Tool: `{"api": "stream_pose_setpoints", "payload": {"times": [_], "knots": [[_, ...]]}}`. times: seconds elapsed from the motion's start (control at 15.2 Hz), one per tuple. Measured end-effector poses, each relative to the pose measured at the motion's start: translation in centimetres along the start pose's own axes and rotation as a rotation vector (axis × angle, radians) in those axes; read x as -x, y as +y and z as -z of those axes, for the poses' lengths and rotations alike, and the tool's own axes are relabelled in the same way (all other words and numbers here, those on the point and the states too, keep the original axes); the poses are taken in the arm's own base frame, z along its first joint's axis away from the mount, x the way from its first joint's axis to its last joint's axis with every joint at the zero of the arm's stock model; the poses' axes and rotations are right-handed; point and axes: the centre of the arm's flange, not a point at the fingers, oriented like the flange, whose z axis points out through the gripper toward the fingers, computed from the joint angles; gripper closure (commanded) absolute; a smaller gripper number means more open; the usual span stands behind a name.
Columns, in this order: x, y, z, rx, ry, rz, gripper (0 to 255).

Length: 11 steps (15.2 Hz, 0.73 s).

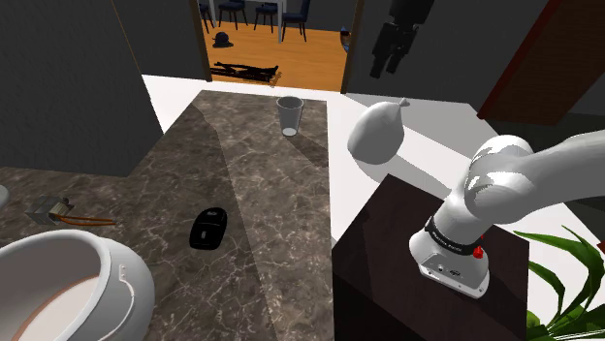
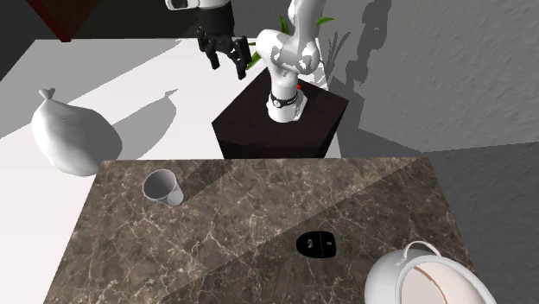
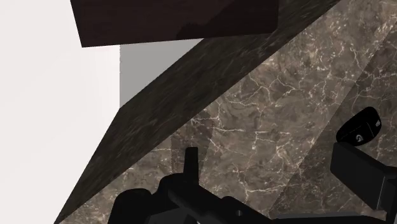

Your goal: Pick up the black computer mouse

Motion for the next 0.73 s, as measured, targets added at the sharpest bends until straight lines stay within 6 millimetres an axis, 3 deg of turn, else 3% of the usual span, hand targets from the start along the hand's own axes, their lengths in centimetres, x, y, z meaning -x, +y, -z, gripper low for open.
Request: {"api": "stream_pose_setpoints", "payload": {"times": [0.2,0.73], "knots": [[-0.2,-1.4,-0.9,0.005,-0.002,-0.021,0],[-2.1,-10.2,-7.0,0.04,-0.018,-0.163,0]]}}
